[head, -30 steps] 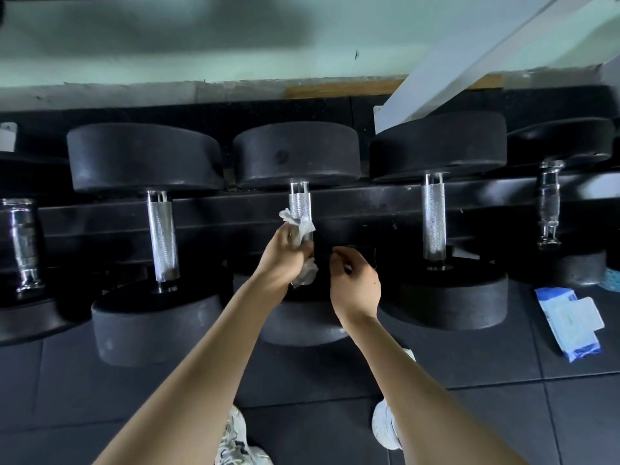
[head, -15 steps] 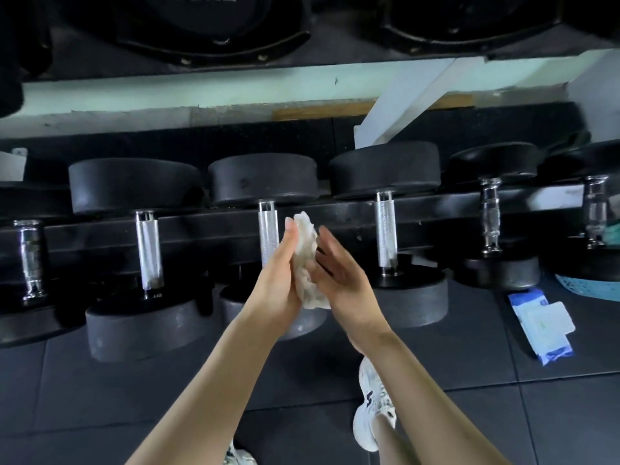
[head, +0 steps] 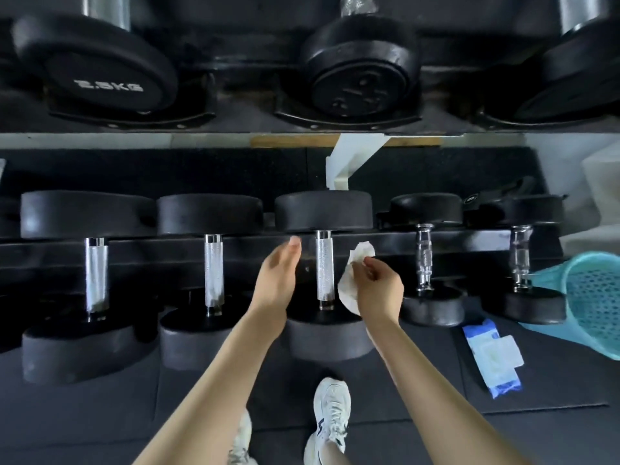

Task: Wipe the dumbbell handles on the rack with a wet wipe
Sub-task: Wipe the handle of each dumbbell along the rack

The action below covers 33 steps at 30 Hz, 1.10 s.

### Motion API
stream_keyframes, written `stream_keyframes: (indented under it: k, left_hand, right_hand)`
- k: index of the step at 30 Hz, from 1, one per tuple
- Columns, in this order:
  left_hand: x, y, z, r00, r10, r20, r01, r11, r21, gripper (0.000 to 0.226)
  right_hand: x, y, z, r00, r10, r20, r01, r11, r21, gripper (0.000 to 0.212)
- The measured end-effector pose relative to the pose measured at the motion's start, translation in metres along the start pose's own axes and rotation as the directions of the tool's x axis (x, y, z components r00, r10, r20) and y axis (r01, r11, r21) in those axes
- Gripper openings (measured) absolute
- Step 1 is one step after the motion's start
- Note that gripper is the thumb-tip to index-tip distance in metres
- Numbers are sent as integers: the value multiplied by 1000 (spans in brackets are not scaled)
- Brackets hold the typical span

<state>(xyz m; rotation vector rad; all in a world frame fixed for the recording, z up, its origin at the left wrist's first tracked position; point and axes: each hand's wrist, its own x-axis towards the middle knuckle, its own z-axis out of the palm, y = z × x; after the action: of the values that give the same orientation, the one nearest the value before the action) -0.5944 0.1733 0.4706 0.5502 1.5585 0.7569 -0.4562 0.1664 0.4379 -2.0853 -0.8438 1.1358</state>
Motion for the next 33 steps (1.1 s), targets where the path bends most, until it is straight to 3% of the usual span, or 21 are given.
stream_keyframes:
  k: [3,5,8,11,13,15,19,22,27,33]
  left_hand:
    - [21,6,-2,970,205,-129,-175,961,212,30]
    - [40,9,-3,920,370,-131,-286,860,422,25]
    - [67,9,-5,801,593,-78,-418,647,637,24]
    - [85,12,-4,714,699,-52,-446,511,735,29]
    - [93,13,-3,723,690,14,-451,457,766,37]
    - [100,16,0,769,623,144,-479,413,774,45]
    - [118,13,5,809,485,334,-537,375,756,51]
    - [126,4,6,763,532,366,-578,309,756,61]
    - [134,2,6,760,532,373,-579,292,762,76]
    - [135,-2,7,752,558,351,-584,319,746,74]
  right_hand:
    - [32,7,19,998,-37,-45,25,968,-248,21]
    - [47,10,34,994,-73,-78,43,943,-331,26]
    - [67,24,58,978,-175,-113,119,916,-384,33]
    - [72,34,78,983,-152,-99,125,964,-237,29]
    - [69,38,90,989,-119,-90,106,985,-136,26]
    - [64,42,100,981,-175,-88,161,977,-141,26]
    - [62,53,110,958,-270,98,285,934,-214,44]
    - [71,55,100,935,-259,243,317,918,-240,58]
    - [84,54,95,936,-175,304,215,971,-103,26]
    - [81,67,76,884,-69,463,129,987,-99,24]
